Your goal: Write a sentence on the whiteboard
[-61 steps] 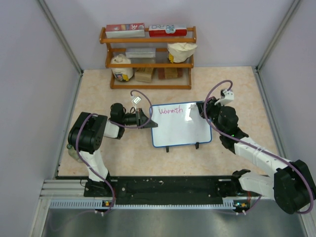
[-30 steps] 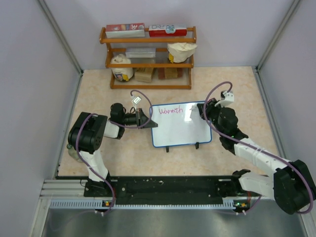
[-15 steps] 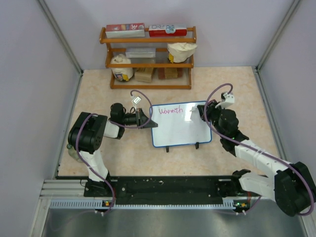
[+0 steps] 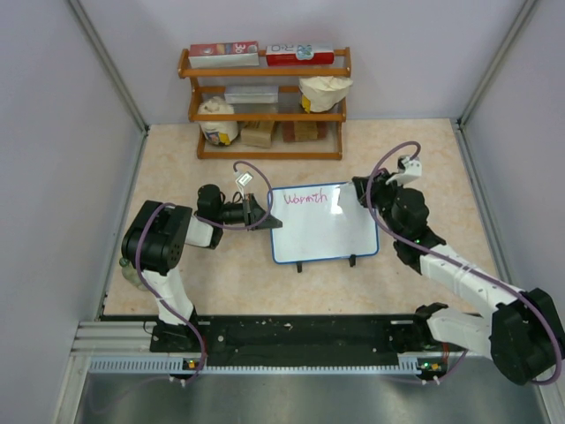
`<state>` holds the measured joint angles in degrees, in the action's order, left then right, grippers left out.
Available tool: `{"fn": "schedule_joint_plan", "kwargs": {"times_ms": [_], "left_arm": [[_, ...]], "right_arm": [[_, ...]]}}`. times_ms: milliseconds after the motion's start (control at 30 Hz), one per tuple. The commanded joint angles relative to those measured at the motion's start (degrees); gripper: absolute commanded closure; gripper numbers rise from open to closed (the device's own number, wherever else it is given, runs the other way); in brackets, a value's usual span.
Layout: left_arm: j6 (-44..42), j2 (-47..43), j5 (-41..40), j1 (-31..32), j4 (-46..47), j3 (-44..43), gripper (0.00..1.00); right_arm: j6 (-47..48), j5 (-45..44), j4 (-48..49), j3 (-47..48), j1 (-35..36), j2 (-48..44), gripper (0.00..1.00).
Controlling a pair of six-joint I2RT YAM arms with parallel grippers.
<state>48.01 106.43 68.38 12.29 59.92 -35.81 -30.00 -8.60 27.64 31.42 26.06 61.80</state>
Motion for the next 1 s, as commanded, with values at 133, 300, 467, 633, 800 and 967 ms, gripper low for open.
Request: {"fn": "schedule_joint_plan", "kwargs": {"times_ms": [133, 300, 467, 633, 800, 967], "left_arm": [[0.07, 0.0, 0.09, 0.01, 0.11, -0.93, 1.0], [0.07, 0.0, -0.09, -0.08, 0.2, -0.93, 1.0], [0.07, 0.0, 0.0, -0.08, 0.2, -0.84, 1.0], [0.07, 0.09, 0.0, -0.08, 0.28, -0.93, 1.0], [0.24, 0.18, 0.0, -0.08, 0.46, -1.01, 1.0], [0.33, 0.09, 0.0, -0.08, 0.46, -0.84, 1.0]], "right_arm": [[0.99, -1.24, 2.51, 3.03, -0.49, 3.15, 1.0], [0.73, -1.59, 3.21, 2.15, -0.49, 3.85, 1.0], [1.08, -1.94, 2.95, 1.63, -0.49, 4.73, 1.0], [0.73, -2.21, 2.69, 0.75, -0.58, 3.07, 1.0], [0.29, -3.44, 2.07, -0.04, -0.58, 0.17, 1.0], [0.47, -3.44, 1.63, -0.13, -0.58, -0.72, 1.0]]}}
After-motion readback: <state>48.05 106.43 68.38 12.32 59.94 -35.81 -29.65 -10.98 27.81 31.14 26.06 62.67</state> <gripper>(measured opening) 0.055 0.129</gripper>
